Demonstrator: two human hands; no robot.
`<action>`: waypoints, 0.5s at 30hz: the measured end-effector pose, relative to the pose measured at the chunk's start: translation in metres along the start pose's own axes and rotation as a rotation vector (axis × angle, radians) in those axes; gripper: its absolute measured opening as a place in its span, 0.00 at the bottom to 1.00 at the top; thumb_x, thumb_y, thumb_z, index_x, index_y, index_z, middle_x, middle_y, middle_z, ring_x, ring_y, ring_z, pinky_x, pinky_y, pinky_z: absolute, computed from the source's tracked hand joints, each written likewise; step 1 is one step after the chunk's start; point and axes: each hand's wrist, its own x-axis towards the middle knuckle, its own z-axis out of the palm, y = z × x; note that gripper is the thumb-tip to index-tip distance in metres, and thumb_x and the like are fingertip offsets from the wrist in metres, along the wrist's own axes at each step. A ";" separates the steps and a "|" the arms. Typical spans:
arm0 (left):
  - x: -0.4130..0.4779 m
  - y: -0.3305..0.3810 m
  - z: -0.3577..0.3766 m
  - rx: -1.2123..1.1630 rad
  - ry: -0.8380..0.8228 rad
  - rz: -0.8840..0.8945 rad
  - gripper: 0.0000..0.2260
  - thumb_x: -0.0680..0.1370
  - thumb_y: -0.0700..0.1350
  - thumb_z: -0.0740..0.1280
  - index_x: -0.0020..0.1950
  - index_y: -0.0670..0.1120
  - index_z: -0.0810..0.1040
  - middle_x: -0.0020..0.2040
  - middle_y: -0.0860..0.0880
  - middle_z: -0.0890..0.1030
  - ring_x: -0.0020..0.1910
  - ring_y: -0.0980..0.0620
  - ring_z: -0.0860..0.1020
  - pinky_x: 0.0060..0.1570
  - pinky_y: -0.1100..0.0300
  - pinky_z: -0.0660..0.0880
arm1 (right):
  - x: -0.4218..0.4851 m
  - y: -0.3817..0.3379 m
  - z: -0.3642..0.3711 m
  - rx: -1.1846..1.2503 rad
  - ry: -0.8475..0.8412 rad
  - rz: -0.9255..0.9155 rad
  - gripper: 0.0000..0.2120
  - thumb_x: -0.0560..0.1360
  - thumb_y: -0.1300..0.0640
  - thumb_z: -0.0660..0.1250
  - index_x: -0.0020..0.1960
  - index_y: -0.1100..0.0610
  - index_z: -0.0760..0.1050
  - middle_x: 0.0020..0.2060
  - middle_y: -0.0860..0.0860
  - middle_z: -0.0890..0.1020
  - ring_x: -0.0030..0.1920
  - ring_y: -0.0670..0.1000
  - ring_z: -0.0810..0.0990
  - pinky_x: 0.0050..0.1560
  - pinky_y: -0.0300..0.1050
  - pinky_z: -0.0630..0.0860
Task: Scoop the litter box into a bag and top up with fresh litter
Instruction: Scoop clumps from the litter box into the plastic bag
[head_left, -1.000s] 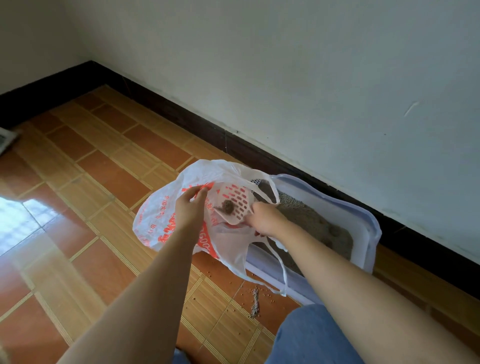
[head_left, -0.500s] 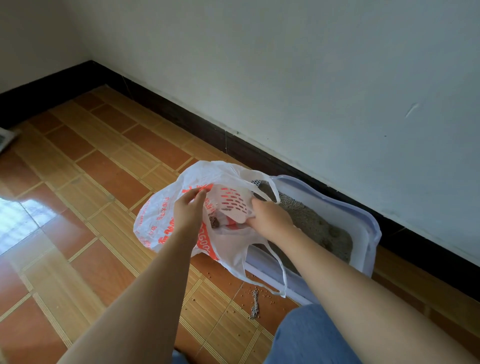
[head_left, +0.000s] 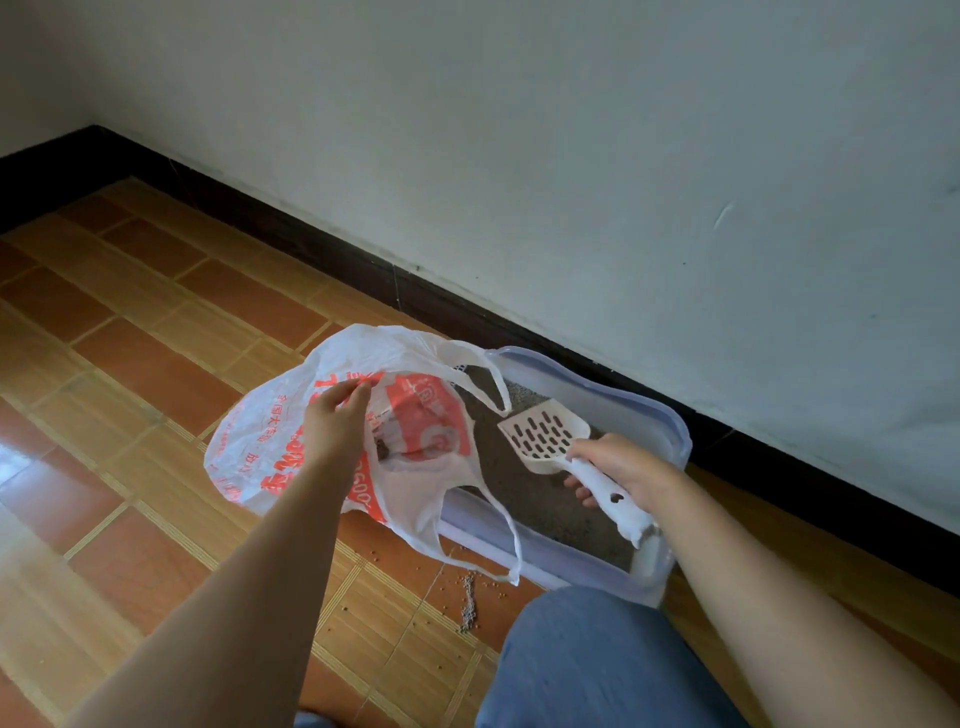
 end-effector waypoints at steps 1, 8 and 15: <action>0.000 0.001 0.001 0.002 -0.002 0.001 0.15 0.78 0.52 0.63 0.62 0.49 0.78 0.61 0.48 0.78 0.56 0.47 0.77 0.58 0.49 0.75 | 0.002 0.006 -0.004 0.043 0.046 0.053 0.15 0.77 0.57 0.61 0.61 0.61 0.73 0.42 0.58 0.82 0.37 0.51 0.79 0.38 0.43 0.78; -0.005 0.005 0.011 0.047 -0.019 0.023 0.15 0.79 0.52 0.62 0.62 0.49 0.78 0.61 0.49 0.77 0.53 0.49 0.75 0.59 0.50 0.73 | 0.018 0.041 0.000 0.037 0.142 0.392 0.10 0.78 0.57 0.60 0.53 0.63 0.73 0.37 0.61 0.79 0.43 0.57 0.80 0.60 0.57 0.75; -0.012 0.003 0.023 0.101 -0.047 0.067 0.14 0.80 0.49 0.60 0.62 0.47 0.78 0.60 0.48 0.77 0.51 0.52 0.72 0.59 0.52 0.72 | 0.030 0.065 0.001 -0.075 0.073 0.428 0.15 0.81 0.54 0.55 0.59 0.65 0.68 0.33 0.60 0.74 0.30 0.56 0.72 0.39 0.50 0.73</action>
